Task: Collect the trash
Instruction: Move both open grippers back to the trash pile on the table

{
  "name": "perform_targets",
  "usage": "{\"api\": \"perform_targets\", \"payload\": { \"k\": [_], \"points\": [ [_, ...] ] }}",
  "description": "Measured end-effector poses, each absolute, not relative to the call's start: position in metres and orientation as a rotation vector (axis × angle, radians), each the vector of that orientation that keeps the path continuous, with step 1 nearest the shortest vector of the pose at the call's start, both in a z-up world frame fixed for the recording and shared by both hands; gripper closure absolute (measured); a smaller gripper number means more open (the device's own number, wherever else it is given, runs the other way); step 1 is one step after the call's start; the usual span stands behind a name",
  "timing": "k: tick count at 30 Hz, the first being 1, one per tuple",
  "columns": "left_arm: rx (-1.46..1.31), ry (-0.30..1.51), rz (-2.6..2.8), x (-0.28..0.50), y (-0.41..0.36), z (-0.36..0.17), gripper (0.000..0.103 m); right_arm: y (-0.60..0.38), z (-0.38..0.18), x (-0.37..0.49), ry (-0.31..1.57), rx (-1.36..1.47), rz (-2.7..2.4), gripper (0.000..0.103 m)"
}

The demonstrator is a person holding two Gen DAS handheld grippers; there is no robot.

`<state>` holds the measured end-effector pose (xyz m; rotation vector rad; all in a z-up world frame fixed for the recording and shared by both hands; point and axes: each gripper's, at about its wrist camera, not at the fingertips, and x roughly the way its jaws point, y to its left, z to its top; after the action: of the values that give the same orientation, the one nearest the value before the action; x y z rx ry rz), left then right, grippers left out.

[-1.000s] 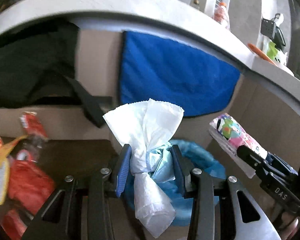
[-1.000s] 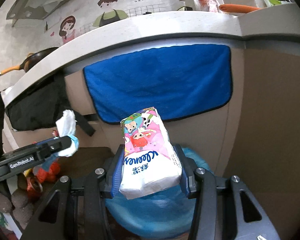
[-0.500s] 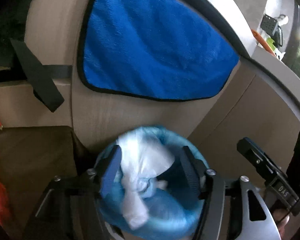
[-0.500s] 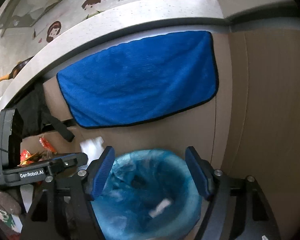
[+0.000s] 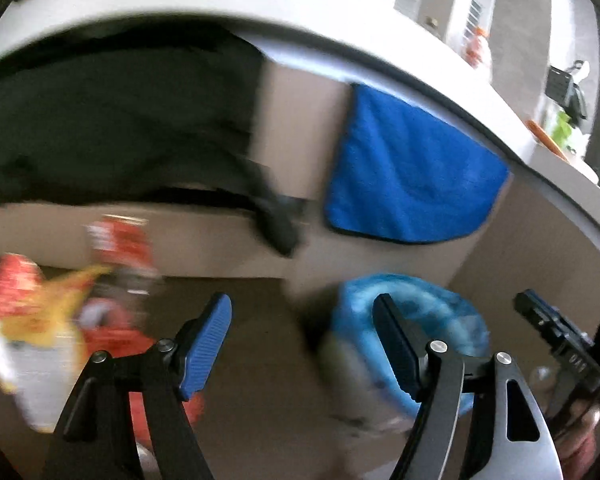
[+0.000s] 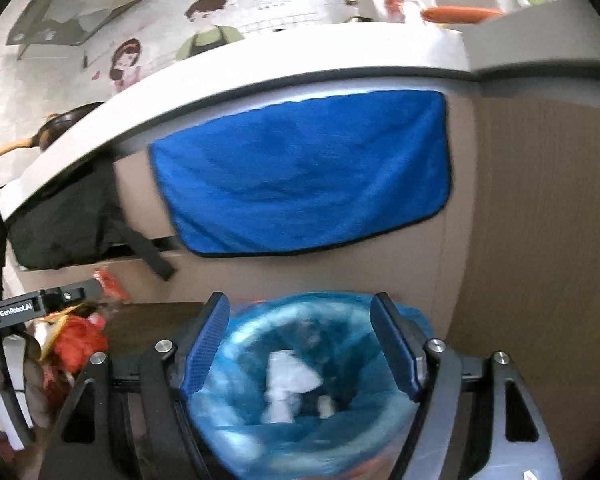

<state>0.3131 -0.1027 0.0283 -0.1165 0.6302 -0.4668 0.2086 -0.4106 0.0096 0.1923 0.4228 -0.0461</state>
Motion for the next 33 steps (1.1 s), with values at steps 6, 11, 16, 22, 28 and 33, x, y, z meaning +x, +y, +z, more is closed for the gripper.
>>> {"api": "perform_targets", "payload": {
  "k": [6, 11, 16, 22, 28, 33],
  "points": [
    [-0.078, 0.555, -0.279, 0.275, -0.005, 0.04, 0.029, -0.349, 0.017, 0.209, 0.438, 0.138, 0.051, 0.032],
    [-0.114, 0.571, -0.198, 0.247, 0.06, 0.027, 0.029, -0.282, 0.017, 0.21, 0.461, 0.093, 0.18, 0.032],
    [-0.168, 0.619, -0.173, 0.229, 0.099, 0.0, 0.029, -0.221, 0.01, 0.217, 0.509, 0.065, 0.299, 0.032],
    [-0.265, 0.677, -0.165, 0.229, 0.131, -0.027, 0.029, -0.176, -0.004, 0.219, 0.581, 0.008, 0.385, 0.032],
    [-0.304, 0.677, -0.173, 0.249, 0.141, -0.035, 0.029, -0.157, -0.007, 0.238, 0.604, -0.031, 0.407, 0.032],
    [-0.319, 0.7, -0.119, 0.29, 0.147, -0.047, 0.03, -0.15, -0.013, 0.263, 0.626, -0.022, 0.398, 0.032]
  ]
}}
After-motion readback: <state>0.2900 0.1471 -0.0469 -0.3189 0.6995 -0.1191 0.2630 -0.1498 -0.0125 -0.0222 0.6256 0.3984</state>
